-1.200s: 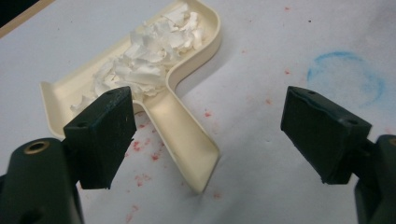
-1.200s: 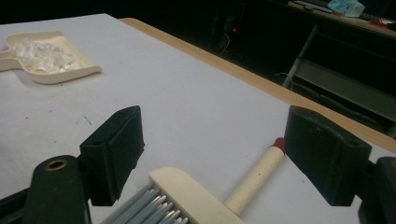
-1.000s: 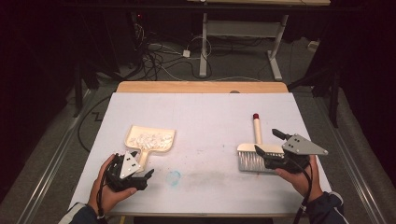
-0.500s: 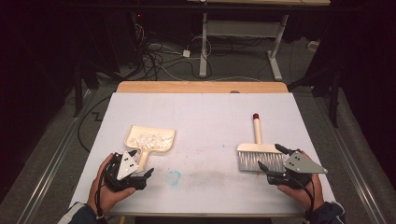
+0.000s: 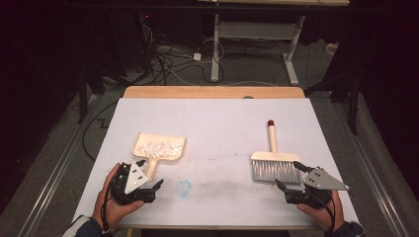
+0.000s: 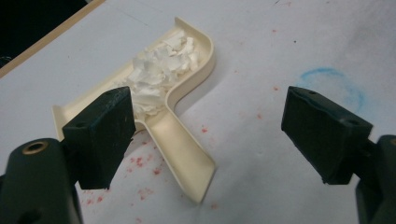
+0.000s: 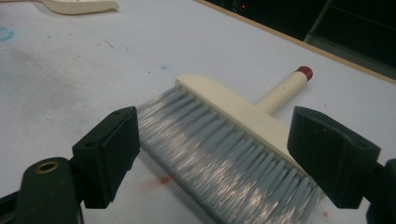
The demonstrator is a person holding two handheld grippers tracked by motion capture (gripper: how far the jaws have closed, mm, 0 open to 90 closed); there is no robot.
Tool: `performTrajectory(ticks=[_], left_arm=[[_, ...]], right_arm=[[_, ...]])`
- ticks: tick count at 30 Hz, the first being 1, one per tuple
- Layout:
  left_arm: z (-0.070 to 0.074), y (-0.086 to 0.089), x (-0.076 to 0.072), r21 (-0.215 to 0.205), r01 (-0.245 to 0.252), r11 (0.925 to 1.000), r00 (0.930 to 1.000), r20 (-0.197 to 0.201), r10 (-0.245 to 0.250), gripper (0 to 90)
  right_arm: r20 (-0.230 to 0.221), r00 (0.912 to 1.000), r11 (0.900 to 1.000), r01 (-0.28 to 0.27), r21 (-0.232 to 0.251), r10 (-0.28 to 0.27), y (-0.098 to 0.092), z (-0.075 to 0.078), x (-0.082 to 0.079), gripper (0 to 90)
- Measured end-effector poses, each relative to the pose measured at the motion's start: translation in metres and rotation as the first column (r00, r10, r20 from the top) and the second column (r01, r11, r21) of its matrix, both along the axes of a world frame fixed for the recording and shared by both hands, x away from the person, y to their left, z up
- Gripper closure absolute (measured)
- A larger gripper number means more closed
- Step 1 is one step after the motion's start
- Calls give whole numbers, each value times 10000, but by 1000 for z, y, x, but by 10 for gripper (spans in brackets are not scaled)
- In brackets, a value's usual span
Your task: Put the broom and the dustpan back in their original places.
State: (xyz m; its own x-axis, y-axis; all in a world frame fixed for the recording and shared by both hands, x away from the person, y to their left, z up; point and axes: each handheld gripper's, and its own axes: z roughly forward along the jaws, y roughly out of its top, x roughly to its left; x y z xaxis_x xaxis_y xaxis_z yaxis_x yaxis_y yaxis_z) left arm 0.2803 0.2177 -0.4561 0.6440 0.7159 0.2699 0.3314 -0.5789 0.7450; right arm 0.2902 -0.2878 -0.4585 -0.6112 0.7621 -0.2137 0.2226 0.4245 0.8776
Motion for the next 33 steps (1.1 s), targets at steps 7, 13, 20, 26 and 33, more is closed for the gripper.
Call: performTrajectory(ticks=[7,13,20,26,33], left_arm=[[-1,-1,3,-48,-52,10000,10000,-80,51,169],[-1,-2,3,-54,-72,10000,9999,-92,72,169],[-1,-2,2,17,-66,10000,10000,-48,66,169],[-2,-4,5,82,22,10000,10000,-85,-21,169],[-4,-3,7,76,3,10000,9998,-213,-2,169]], right_arm=[[-92,9998,9999,-149,-88,148,3,0,-1,175],[-111,9998,9998,-184,-73,183,2,2,-2,176],[-50,9998,9998,-180,-68,180,2,2,-2,176],[29,9999,9999,-147,-72,148,2,3,-2,176],[144,9998,9999,-110,-54,111,3,5,-1,176]])
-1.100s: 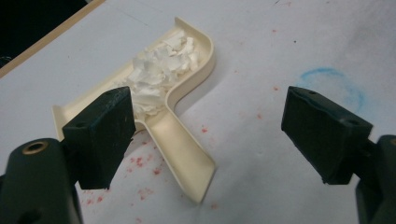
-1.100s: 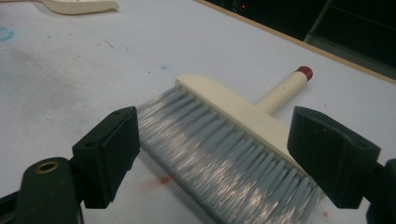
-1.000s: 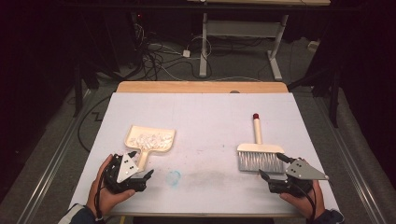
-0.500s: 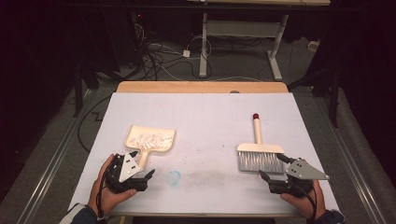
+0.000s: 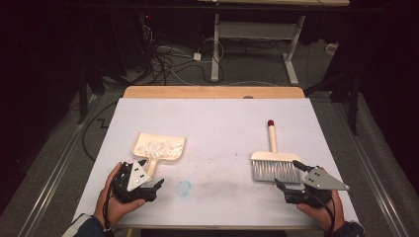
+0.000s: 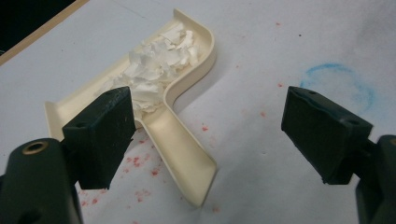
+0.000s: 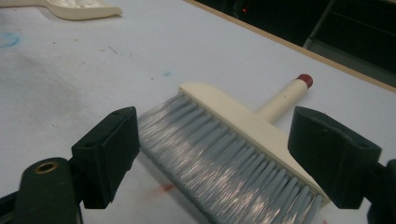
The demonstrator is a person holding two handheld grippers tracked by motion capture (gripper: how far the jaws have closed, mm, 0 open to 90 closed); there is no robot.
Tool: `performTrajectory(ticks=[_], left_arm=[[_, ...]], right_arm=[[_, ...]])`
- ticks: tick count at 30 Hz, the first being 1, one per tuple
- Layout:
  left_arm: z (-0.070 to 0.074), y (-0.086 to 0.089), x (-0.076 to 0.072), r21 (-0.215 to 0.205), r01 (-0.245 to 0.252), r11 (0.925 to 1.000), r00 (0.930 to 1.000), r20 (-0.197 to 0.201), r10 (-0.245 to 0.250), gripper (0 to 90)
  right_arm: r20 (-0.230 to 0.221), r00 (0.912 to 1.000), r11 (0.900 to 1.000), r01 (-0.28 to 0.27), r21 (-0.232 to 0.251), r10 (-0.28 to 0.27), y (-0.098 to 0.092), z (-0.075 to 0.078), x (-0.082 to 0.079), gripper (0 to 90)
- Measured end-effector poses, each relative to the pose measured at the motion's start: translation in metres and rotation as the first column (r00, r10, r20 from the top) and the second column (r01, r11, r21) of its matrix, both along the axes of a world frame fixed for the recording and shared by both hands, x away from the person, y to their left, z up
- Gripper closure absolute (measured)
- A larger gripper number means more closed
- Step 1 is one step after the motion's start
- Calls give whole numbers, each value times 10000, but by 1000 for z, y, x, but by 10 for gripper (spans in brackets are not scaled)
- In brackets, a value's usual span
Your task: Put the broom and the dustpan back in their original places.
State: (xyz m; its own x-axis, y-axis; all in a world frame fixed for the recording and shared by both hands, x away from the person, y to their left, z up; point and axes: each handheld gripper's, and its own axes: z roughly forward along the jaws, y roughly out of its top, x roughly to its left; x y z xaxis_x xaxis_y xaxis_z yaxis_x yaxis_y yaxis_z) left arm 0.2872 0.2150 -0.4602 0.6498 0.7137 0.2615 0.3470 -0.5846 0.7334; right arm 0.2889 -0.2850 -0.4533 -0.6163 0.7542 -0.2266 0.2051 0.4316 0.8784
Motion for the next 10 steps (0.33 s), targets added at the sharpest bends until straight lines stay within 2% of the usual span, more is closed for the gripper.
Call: performTrajectory(ticks=[6,8,10], left_arm=[[-1,-1,0,-11,10,10000,10000,-5,-10,169],[0,-1,1,78,34,10000,10000,-51,-33,169],[-1,-2,2,-2,-2,10000,10000,-38,2,169]], right_arm=[[-95,9999,9998,79,-198,-81,1,-2,0,176],[-2,9999,9998,147,-138,-147,1,-2,1,176],[-29,9998,9997,220,-114,-220,0,-2,2,176]])
